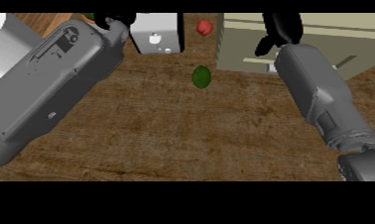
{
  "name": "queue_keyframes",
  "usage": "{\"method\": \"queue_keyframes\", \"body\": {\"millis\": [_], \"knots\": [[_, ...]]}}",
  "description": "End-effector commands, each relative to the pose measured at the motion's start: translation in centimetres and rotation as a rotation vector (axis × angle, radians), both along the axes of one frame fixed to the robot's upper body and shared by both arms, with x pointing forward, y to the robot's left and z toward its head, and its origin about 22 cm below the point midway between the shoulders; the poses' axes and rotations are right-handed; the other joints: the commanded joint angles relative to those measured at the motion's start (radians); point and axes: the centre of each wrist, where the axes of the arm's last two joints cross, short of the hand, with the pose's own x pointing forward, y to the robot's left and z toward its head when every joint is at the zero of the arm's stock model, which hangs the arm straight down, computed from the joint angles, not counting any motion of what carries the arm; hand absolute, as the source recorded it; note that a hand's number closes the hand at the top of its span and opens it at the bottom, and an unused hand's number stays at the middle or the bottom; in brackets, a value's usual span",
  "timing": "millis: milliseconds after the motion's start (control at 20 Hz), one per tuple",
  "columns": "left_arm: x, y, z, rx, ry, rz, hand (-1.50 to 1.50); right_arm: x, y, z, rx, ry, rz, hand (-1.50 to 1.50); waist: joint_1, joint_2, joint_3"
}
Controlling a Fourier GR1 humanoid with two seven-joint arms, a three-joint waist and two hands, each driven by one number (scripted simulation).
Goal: Pick up the can, place it into the drawer and close the drawer
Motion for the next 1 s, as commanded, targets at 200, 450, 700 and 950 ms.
{"method": "queue_keyframes", "body": {"millis": [200, 450, 700, 950], "knots": [[-1.0, -0.6, 0.1, 0.000, -0.013, -0.019, -1.50, 1.7, 1.1, 5.2, 0.037, -0.031, 0.028, -1.50, 0.021, -0.002, -0.004], [-1.2, 0.4, -0.9, 0.005, 0.001, -0.016, -1.50, 1.7, 3.1, 5.0, 0.360, 0.063, 0.135, -1.50, 0.021, -0.004, -0.002], [-1.2, 0.5, 0.0, -0.003, 0.000, -0.016, -1.50, 1.5, 2.1, 4.1, 0.650, 0.073, 0.177, -1.50, 0.008, -0.001, 0.001], [-1.8, 1.9, 0.2, 0.010, 0.009, -0.032, -1.50, 1.6, 1.2, 4.2, 0.724, 0.077, 0.192, -1.50, 0.026, -0.005, -0.003]]}}
